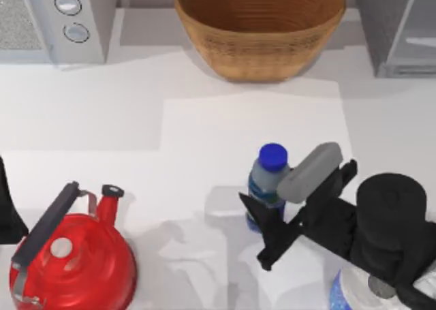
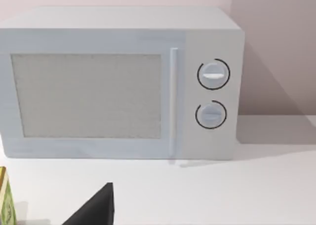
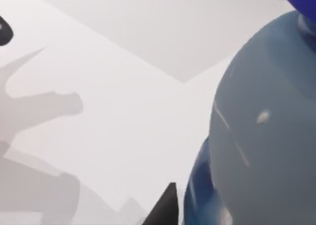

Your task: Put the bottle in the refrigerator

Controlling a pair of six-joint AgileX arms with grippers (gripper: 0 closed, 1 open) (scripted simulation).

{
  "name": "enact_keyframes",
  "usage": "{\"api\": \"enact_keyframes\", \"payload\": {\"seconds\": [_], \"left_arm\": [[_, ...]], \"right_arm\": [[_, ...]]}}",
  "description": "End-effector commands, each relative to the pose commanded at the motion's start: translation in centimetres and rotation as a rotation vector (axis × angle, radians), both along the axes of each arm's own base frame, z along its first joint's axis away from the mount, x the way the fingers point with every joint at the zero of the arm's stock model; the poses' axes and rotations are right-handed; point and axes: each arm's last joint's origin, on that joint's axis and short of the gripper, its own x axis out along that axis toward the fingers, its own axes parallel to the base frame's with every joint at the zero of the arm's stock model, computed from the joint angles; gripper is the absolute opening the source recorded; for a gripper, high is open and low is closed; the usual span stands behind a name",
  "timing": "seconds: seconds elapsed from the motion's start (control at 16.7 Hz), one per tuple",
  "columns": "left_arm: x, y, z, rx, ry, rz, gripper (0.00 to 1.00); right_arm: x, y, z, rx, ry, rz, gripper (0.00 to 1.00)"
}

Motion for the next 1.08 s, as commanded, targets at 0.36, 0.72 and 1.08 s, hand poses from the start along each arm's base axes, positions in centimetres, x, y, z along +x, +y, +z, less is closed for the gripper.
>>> {"api": "enact_keyframes", "payload": {"seconds": [0.36, 0.72, 1.08], "left_arm": [[0.0, 0.0, 0.0, 0.000, 0.000, 0.000, 1.00], [0.0, 0.0, 0.0, 0.000, 0.000, 0.000, 1.00], [0.0, 0.0, 0.0, 0.000, 0.000, 0.000, 1.00]], "right_arm": [[0.1, -5.2, 2.2, -0.024, 0.015, -0.035, 0.01], [-0.9, -7.5, 2.9, -0.012, 0.004, -0.026, 0.01], [-1.0, -7.5, 2.9, -0.012, 0.009, -0.029, 0.01]]}}
